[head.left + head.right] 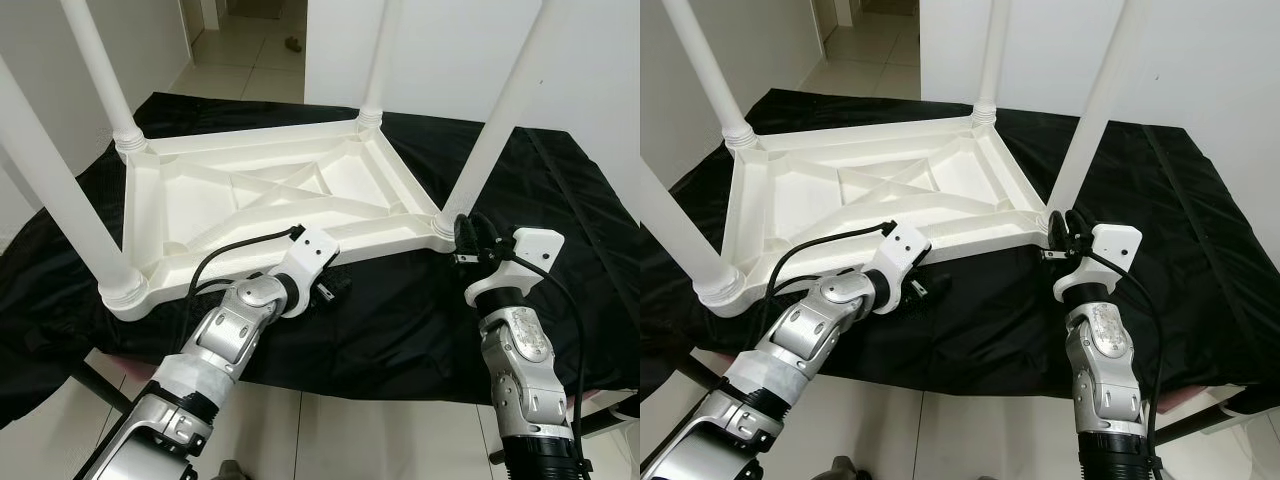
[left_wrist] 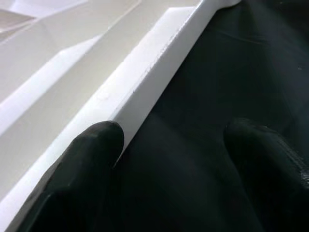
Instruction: Building children table
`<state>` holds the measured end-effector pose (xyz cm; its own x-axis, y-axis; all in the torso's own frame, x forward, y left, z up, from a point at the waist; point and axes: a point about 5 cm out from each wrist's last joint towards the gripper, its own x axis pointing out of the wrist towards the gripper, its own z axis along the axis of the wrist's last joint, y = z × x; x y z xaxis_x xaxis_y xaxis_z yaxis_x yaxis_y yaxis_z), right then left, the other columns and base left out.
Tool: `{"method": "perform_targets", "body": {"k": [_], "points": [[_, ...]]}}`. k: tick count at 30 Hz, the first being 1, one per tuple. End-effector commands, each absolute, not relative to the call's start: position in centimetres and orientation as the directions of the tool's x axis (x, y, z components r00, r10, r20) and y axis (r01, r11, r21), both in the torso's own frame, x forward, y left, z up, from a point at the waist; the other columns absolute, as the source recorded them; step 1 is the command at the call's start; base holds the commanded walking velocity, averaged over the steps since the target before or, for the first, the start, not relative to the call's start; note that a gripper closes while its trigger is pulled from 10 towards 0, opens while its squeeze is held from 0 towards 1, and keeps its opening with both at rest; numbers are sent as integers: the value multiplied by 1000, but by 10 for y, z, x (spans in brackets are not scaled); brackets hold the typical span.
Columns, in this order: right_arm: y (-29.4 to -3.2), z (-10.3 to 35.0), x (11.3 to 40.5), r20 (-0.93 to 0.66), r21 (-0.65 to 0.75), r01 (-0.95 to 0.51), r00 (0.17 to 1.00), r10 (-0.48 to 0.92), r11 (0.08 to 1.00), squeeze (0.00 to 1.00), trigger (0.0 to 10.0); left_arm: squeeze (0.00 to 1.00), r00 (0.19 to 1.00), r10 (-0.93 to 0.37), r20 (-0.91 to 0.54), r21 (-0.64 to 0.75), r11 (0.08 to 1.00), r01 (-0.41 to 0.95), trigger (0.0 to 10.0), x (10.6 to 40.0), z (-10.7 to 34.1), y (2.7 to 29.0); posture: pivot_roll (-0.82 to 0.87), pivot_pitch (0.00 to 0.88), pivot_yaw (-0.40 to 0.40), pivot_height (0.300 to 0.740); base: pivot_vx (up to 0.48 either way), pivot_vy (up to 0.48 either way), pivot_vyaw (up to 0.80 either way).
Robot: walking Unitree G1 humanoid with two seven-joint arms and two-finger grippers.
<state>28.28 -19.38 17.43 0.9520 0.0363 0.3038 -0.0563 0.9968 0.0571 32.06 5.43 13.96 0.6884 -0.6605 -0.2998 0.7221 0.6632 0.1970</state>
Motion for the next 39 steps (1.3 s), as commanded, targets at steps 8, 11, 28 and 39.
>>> {"method": "perform_targets", "body": {"k": [8, 11, 28, 39], "points": [[-190, 176, 291, 302, 52, -87, 951, 68, 995, 0, 10000, 0, 701, -710, -76, 198, 678, 708, 10000, 319, 172, 65, -7, 0, -11, 740, 0, 0, 0], [-189, 176, 294, 301, 49, -92, 951, 73, 995, 0, 10000, 0, 693, -720, -49, 170, 677, 716, 10000, 321, 177, 69, -6, 0, -14, 740, 0, 0, 0], [-177, 182, 298, 324, 65, -133, 940, 105, 989, 0, 10000, 0, 784, -557, -274, 252, 745, 618, 10000, 347, 136, 94, -6, 0, -4, 740, 0, 0, 0], [-175, 180, 297, 322, 78, -117, 943, 85, 990, 0, 10000, 0, 818, -411, -404, 255, 808, 532, 10000, 364, 118, 115, -11, 8, 18, 740, 0, 0, 0]]}}
